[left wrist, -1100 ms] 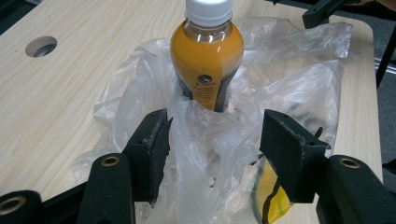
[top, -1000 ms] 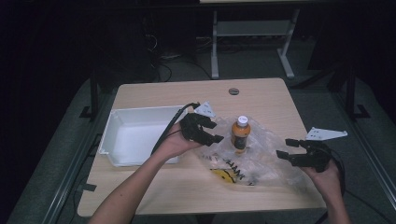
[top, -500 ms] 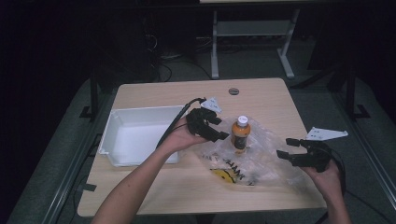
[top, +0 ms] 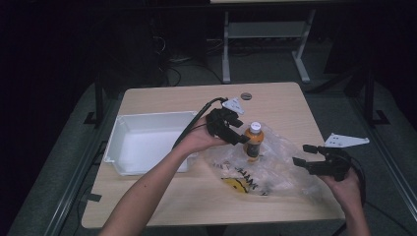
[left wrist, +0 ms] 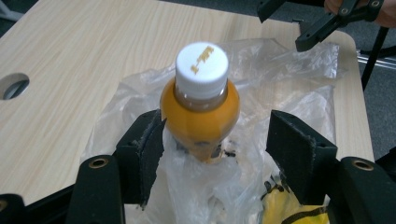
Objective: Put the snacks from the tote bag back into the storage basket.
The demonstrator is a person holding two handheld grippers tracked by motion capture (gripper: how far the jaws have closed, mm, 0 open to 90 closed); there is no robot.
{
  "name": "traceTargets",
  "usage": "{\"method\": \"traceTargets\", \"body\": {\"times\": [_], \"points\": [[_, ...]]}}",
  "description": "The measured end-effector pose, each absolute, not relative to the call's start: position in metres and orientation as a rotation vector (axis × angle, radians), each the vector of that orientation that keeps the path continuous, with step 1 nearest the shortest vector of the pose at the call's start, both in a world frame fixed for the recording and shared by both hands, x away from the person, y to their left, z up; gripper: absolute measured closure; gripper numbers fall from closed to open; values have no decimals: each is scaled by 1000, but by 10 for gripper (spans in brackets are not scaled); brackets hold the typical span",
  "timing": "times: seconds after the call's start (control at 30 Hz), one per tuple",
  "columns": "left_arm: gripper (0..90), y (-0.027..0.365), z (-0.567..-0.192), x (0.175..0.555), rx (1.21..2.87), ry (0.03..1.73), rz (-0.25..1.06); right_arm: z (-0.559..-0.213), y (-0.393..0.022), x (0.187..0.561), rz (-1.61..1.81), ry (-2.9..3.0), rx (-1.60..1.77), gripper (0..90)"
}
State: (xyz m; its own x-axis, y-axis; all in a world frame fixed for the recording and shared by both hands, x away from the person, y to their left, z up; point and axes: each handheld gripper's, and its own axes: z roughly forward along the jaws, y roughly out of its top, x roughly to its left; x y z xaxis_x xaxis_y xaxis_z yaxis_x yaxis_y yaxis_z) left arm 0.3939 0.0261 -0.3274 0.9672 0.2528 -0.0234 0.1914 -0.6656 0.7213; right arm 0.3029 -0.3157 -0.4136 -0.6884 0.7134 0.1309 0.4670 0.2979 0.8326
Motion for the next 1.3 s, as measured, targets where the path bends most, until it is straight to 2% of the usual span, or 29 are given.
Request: {"method": "traceTargets", "body": {"times": [0.8, 1.3], "points": [[360, 1, -325, 410, 2363, 247, 67, -413, -318, 303, 1349, 2294, 1073, 292], [435, -7, -326, 410, 2395, 212, 66, -411, -316, 301, 1354, 2296, 1058, 292]]}}
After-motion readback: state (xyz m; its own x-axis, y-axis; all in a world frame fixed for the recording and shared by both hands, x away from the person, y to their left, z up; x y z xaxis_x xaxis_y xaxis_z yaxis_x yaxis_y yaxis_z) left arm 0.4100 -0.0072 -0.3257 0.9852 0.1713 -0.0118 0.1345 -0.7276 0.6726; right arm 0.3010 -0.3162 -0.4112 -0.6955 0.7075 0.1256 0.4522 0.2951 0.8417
